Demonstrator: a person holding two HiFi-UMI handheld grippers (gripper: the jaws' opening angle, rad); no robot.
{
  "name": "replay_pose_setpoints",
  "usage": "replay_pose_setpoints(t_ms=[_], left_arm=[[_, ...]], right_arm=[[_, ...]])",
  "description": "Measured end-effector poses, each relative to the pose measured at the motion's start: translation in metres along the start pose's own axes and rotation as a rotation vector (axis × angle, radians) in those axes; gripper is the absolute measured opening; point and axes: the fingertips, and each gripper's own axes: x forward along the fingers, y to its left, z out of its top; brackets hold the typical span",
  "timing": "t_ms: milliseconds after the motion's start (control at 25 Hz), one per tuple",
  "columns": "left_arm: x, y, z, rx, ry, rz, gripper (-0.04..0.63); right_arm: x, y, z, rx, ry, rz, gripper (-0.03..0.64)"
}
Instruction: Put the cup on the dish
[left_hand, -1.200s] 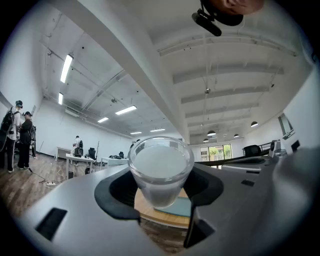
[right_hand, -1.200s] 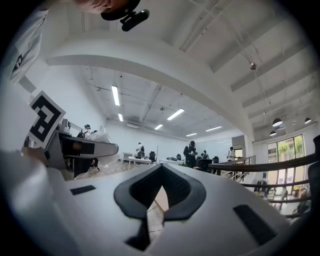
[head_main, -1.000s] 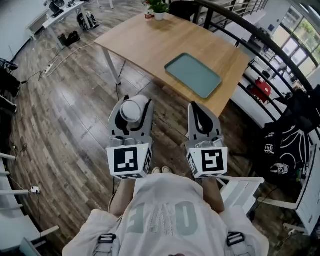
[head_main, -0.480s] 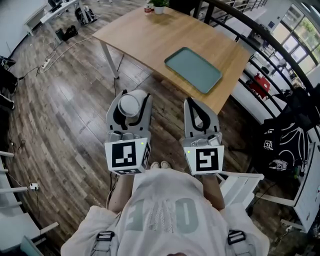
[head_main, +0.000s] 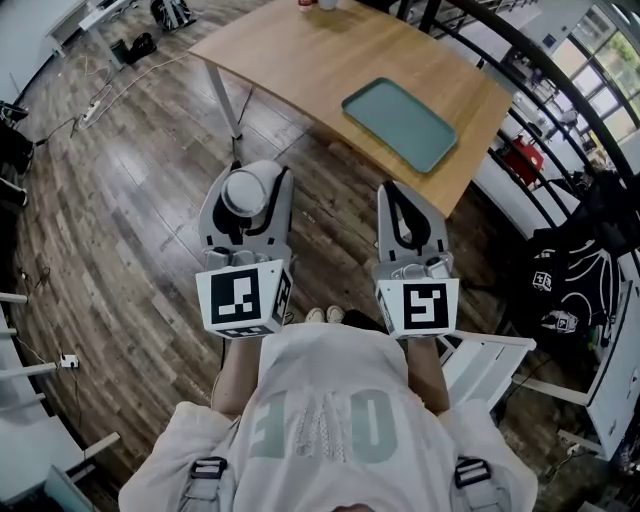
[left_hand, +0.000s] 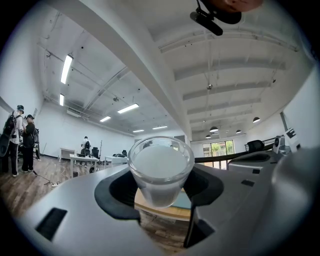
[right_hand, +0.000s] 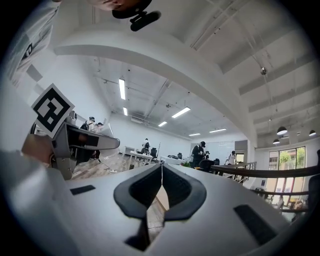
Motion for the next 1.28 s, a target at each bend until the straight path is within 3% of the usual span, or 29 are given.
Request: replay_pose_setpoints(t_ms=[360, 720, 920, 1280], left_arm=[[0.012, 0.021, -0.006, -0.024, 0.003, -0.005, 0.259], [0.052, 0.021, -0.018, -0.006, -0.002, -0.007, 0.259], [0.107, 0.027, -0.019, -0.013, 0.005, 0.004, 0.259], [0.254, 0.011, -0.011, -0.018, 0.003, -0.008, 0.259]], right_arm=[[0.007, -0.001, -0.008, -0.025, 0.027, -0.026, 0.020], [0.046, -0.030, -0.019, -0.013, -0.027, -0.024, 0.020], [0.091, -0.058, -0.018, -0.030, -0.050, -0.003, 0.020], [0.193, -0.157, -0.015, -0.032, -0.076, 0.024, 0.020]])
